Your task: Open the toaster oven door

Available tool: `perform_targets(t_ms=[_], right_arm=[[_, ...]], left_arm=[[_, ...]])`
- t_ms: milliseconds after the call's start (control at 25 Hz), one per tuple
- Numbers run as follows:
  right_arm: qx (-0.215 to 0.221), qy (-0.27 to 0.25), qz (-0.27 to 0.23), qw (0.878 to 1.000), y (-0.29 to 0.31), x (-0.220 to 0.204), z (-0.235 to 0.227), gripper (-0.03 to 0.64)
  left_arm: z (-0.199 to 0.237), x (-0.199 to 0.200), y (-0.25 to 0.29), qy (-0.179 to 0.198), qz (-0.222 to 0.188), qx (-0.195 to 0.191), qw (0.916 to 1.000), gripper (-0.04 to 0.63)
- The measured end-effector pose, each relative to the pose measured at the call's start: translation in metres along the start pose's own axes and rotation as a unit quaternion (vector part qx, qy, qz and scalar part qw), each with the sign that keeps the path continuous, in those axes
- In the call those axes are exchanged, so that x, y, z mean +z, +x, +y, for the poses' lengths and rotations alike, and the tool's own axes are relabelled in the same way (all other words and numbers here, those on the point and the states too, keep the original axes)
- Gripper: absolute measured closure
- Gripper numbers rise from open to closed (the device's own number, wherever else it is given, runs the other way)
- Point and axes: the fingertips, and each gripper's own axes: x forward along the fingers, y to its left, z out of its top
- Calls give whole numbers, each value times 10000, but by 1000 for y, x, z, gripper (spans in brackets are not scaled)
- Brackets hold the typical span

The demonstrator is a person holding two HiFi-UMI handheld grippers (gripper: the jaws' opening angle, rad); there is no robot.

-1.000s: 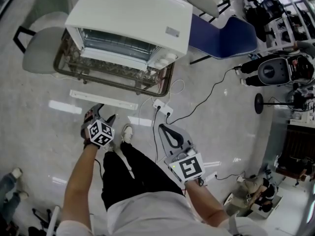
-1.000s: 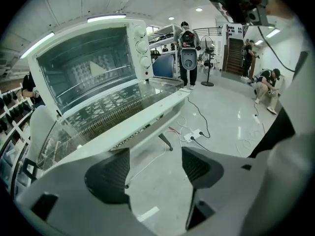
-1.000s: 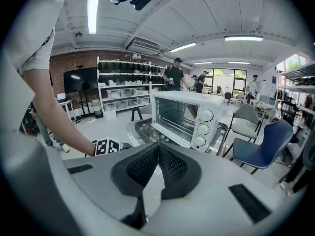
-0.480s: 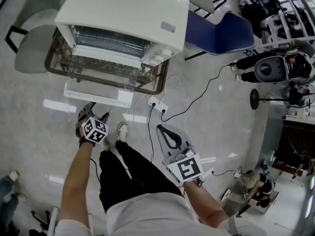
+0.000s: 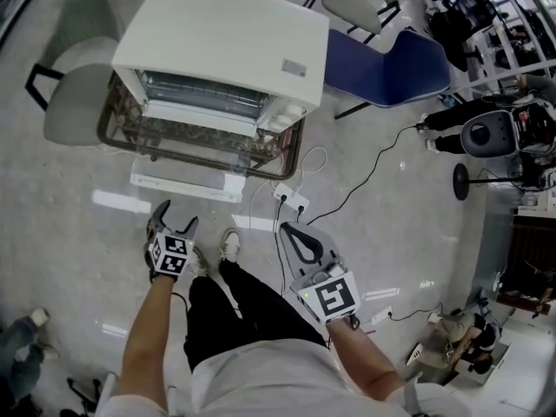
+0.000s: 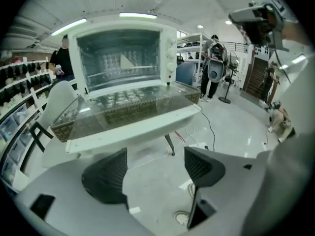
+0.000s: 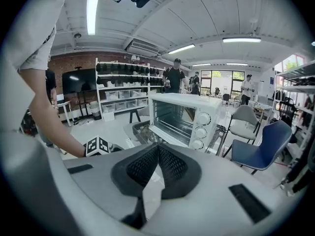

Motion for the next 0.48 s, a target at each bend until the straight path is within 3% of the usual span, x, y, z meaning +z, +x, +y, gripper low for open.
perform_targets(t_ms=[280, 480], right_arm=[[-42, -70, -387, 9992, -2, 44, 3, 594], [-135, -72, -558, 9983, -10, 65, 4, 594]], left_arm=[[26, 58, -64, -633, -848, 371, 9937, 238], [42, 99, -91, -658, -1276, 494, 9884, 238]])
